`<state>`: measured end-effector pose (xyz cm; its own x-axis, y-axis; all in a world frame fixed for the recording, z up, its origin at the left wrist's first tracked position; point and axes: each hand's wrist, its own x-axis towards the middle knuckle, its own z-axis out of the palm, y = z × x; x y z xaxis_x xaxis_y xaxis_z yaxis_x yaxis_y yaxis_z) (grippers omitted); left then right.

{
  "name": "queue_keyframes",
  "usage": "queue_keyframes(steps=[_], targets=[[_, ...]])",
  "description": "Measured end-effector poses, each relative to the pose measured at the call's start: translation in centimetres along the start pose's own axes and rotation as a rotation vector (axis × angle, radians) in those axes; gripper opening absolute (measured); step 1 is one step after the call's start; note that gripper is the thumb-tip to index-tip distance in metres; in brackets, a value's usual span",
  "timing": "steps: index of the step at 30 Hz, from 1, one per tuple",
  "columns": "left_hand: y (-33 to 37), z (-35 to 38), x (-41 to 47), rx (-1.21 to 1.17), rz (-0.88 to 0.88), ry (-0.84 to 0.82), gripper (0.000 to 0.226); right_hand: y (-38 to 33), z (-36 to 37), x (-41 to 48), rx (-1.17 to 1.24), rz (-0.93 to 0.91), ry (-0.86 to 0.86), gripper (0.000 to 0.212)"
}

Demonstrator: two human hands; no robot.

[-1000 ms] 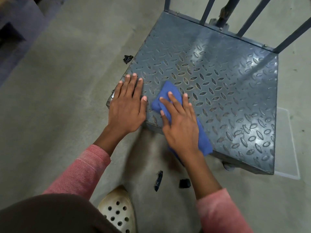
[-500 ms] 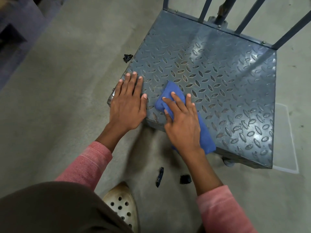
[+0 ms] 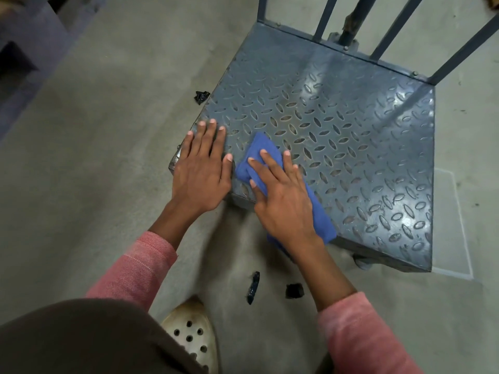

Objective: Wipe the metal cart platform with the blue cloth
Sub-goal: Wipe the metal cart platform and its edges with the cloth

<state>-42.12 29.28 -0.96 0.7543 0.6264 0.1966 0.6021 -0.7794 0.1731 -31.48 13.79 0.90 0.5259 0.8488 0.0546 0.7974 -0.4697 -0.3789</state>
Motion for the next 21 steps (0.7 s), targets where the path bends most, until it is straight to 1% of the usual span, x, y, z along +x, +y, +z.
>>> queue_keyframes(steps=[2,3,6,7,8,11,12,13,14,16,17,18,21], targets=[[-0.1,-0.1,0.0,0.001,0.003,-0.014,0.065,1.8,-0.2,1.8,-0.038,-0.025,0.008,0.051],[-0.2,-0.2,0.1,0.0,0.006,-0.025,0.066,2.7,-0.3,3.3,-0.067,0.006,0.018,0.052],[-0.6,-0.4,0.3,-0.007,0.019,-0.05,0.068,4.6,-1.3,8.7,-0.104,0.218,0.037,0.056],[-0.8,-0.4,0.4,-0.011,0.021,-0.05,0.068,4.4,-1.2,9.9,-0.121,0.236,0.024,0.057],[-0.8,-0.4,0.4,-0.009,0.019,-0.04,0.068,3.7,-0.9,10.6,-0.142,0.169,-0.009,0.059],[-0.6,-0.1,0.3,0.011,0.005,0.01,0.067,1.5,-0.1,10.5,-0.103,-0.238,-0.147,0.058],[-0.5,0.1,0.3,0.011,-0.003,0.019,0.067,1.9,-0.2,10.8,-0.078,-0.297,-0.16,0.056],[-0.4,0.1,0.3,0.012,-0.013,0.021,0.067,2.9,-0.4,11.8,-0.059,-0.291,-0.142,0.056],[-0.5,0.2,0.3,0.015,-0.019,0.017,0.067,4.0,-0.8,13.3,-0.047,-0.225,-0.101,0.057],[-0.5,0.2,0.4,0.015,-0.026,0.005,0.069,5.6,-1.5,16.5,-0.054,-0.002,-0.026,0.058],[-0.5,0.2,0.5,0.014,-0.031,0.008,0.069,5.6,-1.5,17.7,-0.08,0.065,-0.015,0.058],[-0.5,0.3,0.5,0.012,-0.034,0.017,0.069,5.0,-1.2,18.3,-0.119,0.046,-0.024,0.058],[-0.5,0.4,0.5,-0.012,-0.037,0.045,0.069,3.2,-0.1,17.5,-0.14,-0.259,-0.13,0.058]])
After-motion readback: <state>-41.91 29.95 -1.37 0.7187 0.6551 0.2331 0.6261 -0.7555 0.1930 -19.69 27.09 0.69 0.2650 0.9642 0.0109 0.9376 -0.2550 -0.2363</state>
